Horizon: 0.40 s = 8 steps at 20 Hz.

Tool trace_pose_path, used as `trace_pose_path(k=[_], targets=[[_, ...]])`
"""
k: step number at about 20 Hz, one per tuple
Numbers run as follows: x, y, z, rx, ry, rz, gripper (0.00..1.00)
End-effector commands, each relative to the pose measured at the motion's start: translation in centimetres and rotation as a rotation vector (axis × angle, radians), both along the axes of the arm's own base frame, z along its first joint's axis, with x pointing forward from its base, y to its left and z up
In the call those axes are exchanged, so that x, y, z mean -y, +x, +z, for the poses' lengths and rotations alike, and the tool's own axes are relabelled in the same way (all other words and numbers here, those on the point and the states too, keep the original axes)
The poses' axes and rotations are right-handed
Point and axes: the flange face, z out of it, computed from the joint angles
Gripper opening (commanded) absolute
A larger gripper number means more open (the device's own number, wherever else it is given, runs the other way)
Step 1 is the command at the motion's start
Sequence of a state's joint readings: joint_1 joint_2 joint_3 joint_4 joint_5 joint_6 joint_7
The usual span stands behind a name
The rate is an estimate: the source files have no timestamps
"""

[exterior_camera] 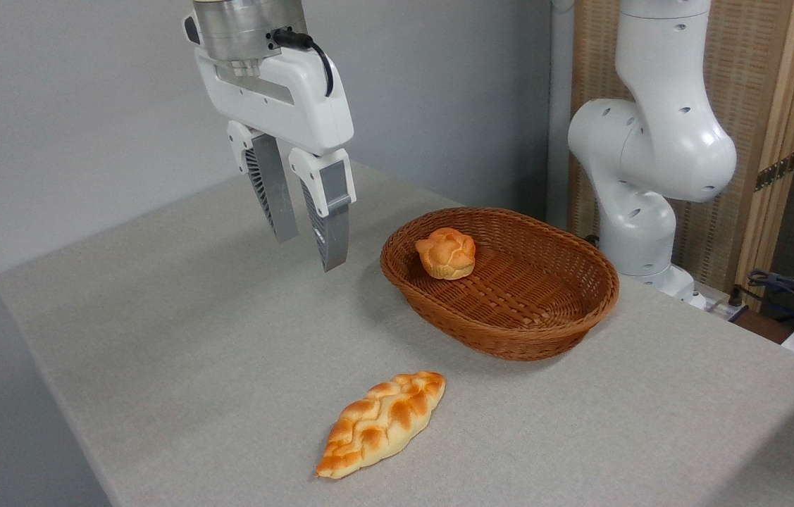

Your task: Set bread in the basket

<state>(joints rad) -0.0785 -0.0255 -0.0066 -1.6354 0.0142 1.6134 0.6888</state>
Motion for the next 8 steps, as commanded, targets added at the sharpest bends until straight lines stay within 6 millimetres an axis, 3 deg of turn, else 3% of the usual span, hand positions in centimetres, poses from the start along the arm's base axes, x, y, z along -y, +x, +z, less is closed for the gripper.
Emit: trace_pose_path(k=[1,8], targets=[[-0.63,0.24,0.5,-0.009,0.01,-0.004,1.0],[-0.88,0.22,0.58,-0.008,0.009,0.001,1.0]])
